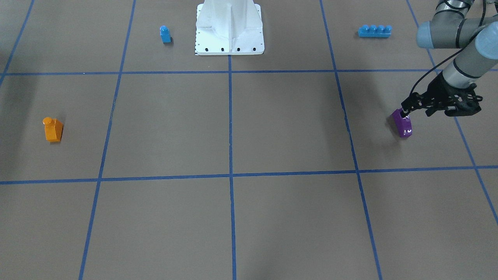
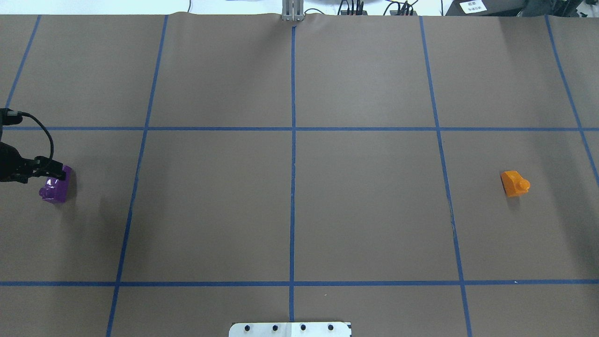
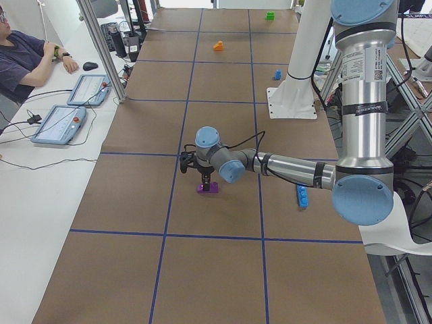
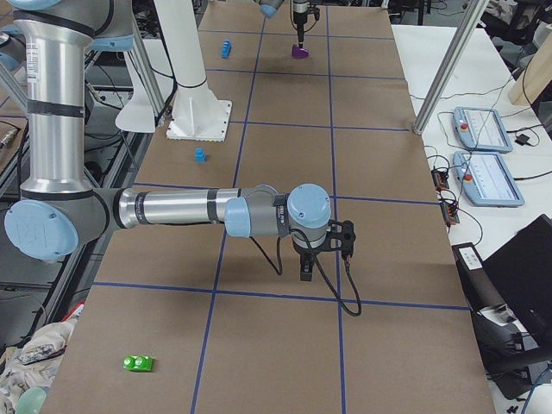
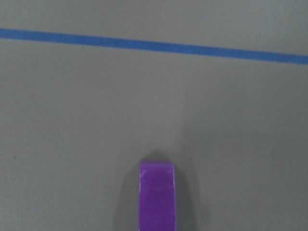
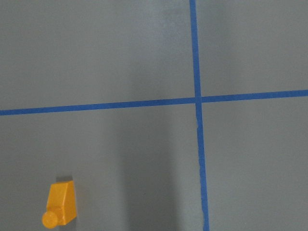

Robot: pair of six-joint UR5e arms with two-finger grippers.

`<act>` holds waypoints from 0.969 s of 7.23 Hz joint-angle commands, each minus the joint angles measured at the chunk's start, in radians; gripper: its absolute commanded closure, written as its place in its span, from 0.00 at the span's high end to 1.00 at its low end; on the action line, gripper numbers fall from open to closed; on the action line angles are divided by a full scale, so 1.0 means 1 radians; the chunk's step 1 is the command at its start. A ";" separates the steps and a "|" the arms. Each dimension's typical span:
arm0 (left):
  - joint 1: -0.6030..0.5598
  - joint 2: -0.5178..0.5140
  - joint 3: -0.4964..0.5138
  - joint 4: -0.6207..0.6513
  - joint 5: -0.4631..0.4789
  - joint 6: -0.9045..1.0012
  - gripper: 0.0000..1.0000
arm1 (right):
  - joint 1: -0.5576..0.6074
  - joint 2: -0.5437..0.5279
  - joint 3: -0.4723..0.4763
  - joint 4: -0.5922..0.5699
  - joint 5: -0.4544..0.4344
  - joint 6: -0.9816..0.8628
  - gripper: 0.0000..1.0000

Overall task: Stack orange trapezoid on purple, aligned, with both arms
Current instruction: 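Lower the left gripper onto the purple trapezoid block and grasp it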

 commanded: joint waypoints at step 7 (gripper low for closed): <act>0.059 0.001 0.039 0.001 0.039 -0.011 0.52 | -0.001 0.014 0.005 0.001 0.029 0.070 1.00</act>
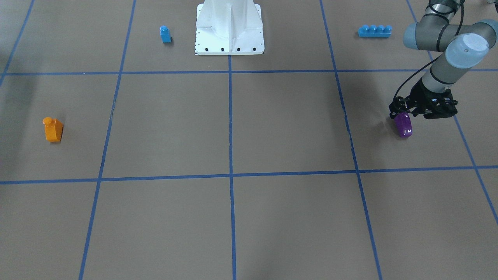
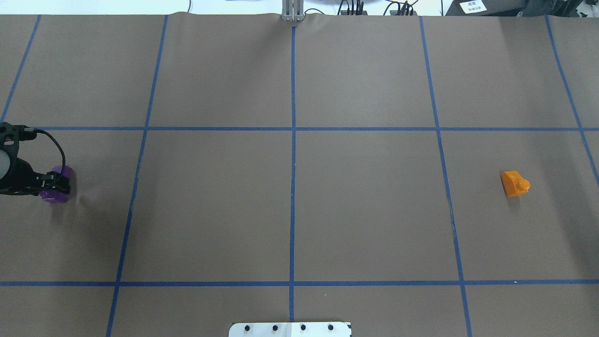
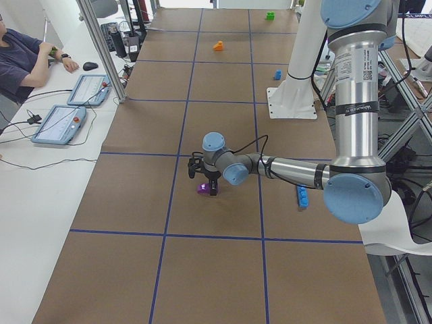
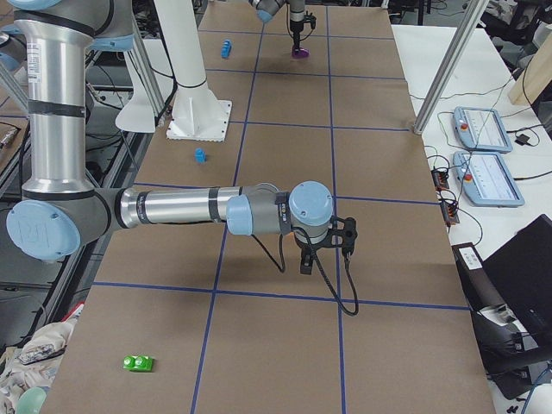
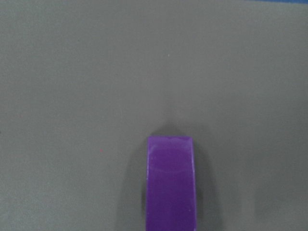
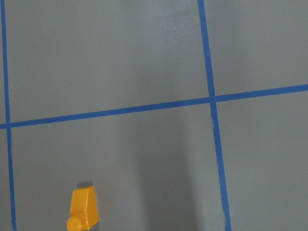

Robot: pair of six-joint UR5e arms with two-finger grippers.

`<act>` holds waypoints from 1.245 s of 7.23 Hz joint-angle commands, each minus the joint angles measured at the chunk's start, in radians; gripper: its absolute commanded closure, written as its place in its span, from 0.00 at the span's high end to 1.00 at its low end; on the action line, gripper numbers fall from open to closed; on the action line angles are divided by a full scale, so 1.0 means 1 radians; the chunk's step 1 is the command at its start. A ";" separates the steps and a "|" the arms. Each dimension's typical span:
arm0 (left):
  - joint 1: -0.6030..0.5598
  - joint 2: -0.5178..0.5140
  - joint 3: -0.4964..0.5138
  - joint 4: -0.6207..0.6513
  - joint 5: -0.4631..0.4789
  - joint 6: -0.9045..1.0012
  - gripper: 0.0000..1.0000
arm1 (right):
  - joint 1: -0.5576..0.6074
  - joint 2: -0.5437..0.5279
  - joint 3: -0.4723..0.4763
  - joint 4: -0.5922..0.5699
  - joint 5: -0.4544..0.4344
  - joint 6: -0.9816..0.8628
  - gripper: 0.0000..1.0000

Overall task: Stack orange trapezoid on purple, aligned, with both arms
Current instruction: 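Lower the left gripper onto the purple trapezoid block and grasp it, then carry the purple block with the left gripper to the table center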

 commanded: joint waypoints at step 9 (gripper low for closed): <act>0.061 -0.289 -0.095 0.128 0.049 0.191 0.00 | -0.002 0.040 0.008 -0.003 0.001 0.000 1.00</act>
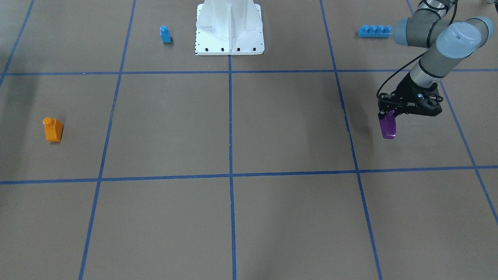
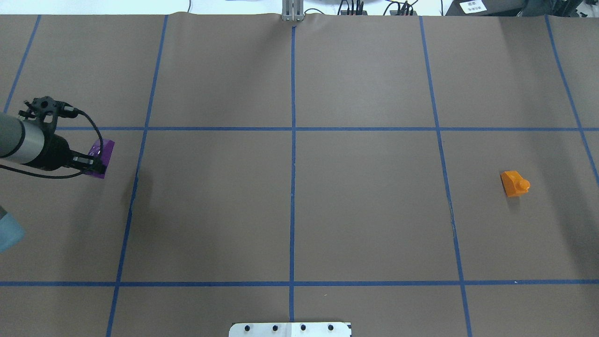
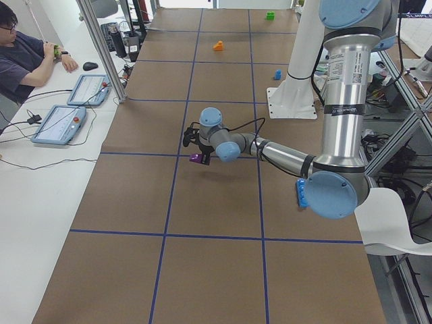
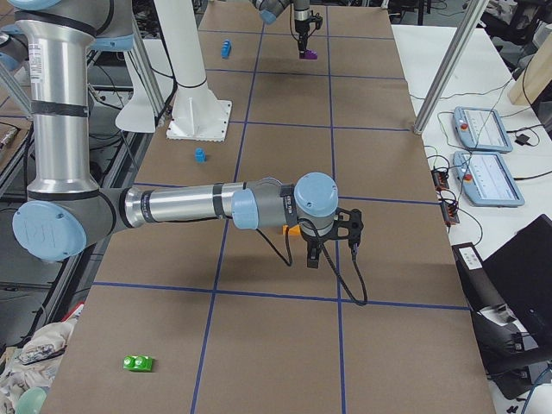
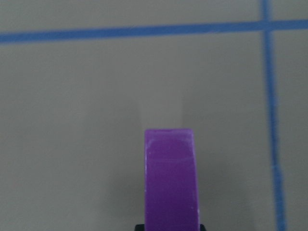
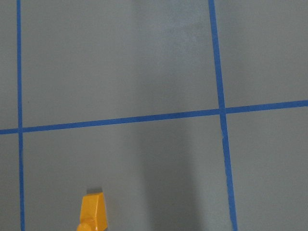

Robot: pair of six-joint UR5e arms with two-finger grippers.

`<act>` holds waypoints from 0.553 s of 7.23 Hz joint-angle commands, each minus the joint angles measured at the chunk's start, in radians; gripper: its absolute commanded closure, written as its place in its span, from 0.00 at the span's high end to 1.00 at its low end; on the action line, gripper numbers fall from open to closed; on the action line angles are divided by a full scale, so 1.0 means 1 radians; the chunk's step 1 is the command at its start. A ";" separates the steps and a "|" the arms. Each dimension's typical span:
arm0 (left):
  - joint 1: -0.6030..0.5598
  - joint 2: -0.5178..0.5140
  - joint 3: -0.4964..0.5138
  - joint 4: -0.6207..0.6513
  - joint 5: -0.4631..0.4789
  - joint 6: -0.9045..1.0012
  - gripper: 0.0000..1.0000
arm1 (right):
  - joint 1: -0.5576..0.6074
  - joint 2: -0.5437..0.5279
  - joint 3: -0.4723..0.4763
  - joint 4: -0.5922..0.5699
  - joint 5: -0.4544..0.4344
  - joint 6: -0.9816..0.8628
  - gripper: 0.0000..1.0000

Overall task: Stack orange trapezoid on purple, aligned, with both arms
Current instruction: 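Carry the purple block with the left gripper to the table center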

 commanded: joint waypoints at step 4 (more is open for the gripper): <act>0.193 -0.627 0.158 0.525 0.224 0.031 0.00 | -0.002 0.010 -0.011 -0.001 0.005 0.006 1.00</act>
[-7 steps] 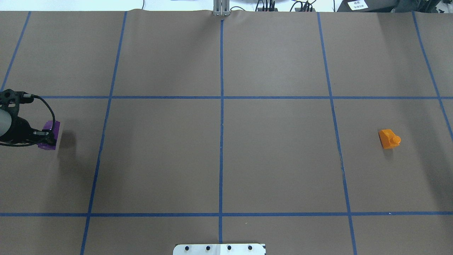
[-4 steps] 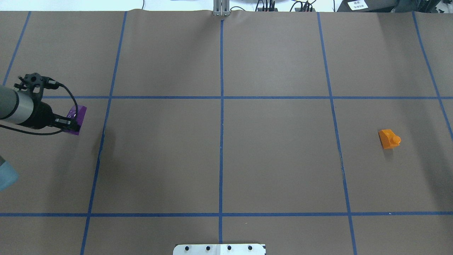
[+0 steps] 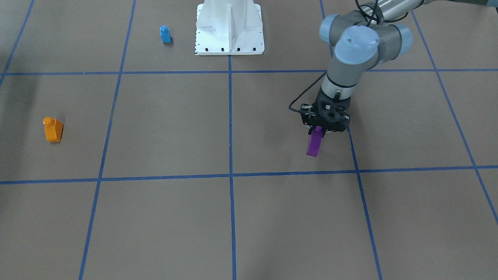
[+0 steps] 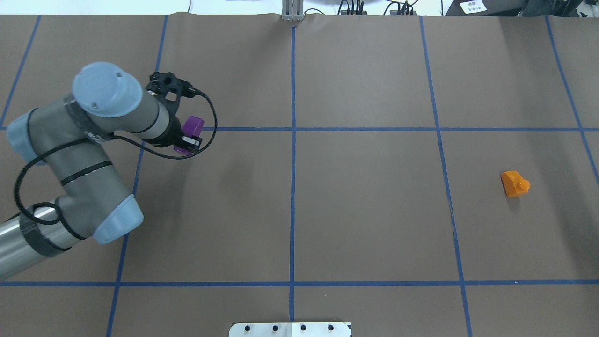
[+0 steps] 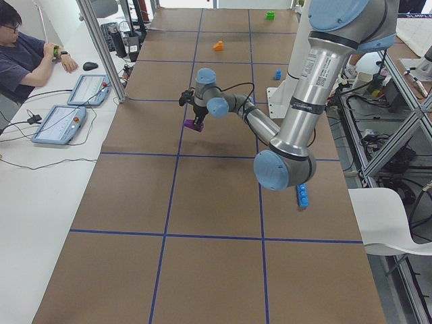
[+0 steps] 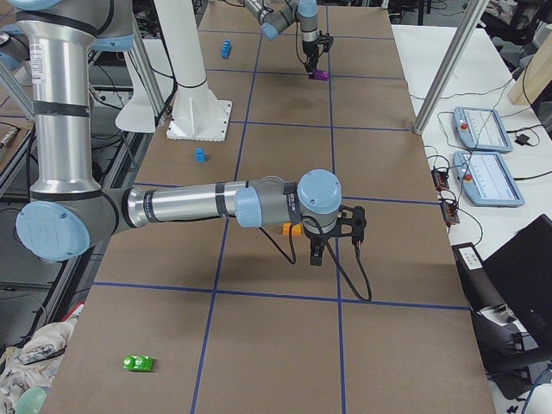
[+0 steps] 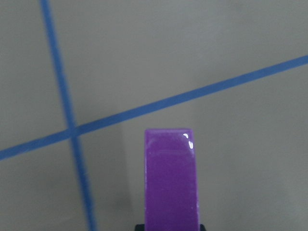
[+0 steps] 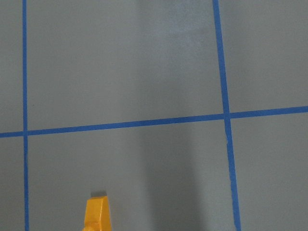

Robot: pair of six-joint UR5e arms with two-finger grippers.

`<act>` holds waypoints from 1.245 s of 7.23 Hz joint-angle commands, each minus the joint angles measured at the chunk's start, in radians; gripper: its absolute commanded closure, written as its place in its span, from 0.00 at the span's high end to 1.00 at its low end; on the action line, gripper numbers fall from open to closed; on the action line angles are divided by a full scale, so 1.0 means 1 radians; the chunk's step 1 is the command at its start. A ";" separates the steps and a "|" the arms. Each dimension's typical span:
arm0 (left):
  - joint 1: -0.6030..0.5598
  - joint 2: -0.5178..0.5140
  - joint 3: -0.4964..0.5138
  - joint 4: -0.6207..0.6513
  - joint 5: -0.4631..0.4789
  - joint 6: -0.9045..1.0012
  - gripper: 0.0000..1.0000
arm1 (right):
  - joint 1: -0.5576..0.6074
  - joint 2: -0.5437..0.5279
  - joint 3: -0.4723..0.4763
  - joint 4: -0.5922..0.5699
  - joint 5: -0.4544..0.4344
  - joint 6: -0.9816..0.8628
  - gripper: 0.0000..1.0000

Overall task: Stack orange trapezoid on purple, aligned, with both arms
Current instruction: 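Carry the purple block with the left gripper to the table center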

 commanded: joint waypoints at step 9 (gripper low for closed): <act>0.129 -0.439 0.528 -0.062 0.015 0.000 0.00 | -0.016 0.006 -0.026 0.002 -0.002 0.031 1.00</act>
